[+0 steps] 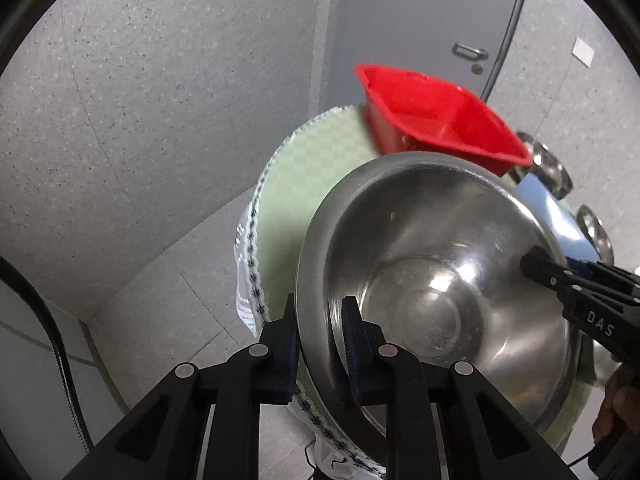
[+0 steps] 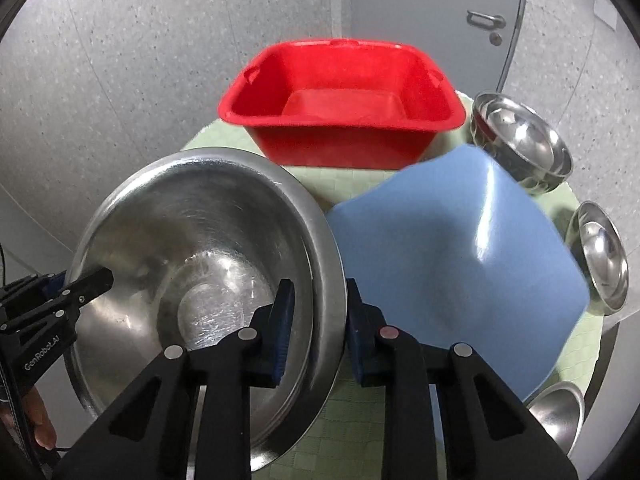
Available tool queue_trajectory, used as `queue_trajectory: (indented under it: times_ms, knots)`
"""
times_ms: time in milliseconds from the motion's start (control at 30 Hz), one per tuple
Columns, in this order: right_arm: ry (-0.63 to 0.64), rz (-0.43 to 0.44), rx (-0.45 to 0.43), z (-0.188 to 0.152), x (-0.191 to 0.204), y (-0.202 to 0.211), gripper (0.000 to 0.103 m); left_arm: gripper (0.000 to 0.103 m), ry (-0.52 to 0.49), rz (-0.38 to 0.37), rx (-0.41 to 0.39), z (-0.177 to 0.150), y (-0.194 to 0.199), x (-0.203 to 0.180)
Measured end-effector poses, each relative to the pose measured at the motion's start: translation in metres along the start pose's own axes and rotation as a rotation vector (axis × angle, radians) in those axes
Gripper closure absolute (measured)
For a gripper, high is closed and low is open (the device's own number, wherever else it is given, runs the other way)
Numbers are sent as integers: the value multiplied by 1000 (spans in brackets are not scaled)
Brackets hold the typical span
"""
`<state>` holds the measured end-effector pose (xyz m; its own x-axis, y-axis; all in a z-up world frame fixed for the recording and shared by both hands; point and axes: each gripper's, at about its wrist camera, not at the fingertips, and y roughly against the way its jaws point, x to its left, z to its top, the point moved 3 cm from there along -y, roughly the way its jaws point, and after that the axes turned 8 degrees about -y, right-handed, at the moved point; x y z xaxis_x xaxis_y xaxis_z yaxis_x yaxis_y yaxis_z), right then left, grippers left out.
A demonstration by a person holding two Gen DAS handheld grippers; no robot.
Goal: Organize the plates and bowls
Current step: 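Lower the large steel bowl into the red basket and open the right tool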
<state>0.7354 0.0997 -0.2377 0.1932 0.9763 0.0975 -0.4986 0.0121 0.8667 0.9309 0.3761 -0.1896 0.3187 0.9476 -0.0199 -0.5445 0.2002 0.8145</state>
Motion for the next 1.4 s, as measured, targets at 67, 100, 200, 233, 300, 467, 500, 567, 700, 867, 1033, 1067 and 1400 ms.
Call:
queue_trajectory:
  times_ms: [67,100,200,233,300,467,500,567,700,867,1033,1067,1400]
  knots:
    - [-7,26,-7,4,1,8,79,87,8,-6,-30,5,12,3]
    - [-9,33,-12,6,1,11,79,87,13,-11,-43,5,20,1]
    - [-17,62,-35,21,2,26,78,87,13,-16,-98,18,42,4]
    - [-23,75,-43,28,2,30,78,87,18,-25,-120,24,48,3]
    - [-29,88,-66,45,-1,40,78,87,19,-39,-165,43,58,1]
    - [-54,111,-120,102,-19,51,78,87,0,-55,-249,93,63,-8]
    - [-59,109,-126,110,-23,51,78,87,-8,-52,-247,101,58,-9]
    - [-65,92,-140,134,-33,44,78,87,-19,-50,-251,116,45,-13]
    - [-96,85,-131,171,-55,20,78,87,-16,-58,-211,142,2,-12]
    - [-97,55,-95,198,-74,-22,78,87,-38,-45,-139,166,-47,-10]
    - [-68,18,-64,205,-85,-52,78,86,-43,-28,-84,173,-82,-15]
    - [-52,8,-59,206,-84,-58,78,86,-43,-22,-76,177,-87,-14]
    - [14,-47,-52,203,-81,-87,73,83,-35,0,-41,215,-131,-43]
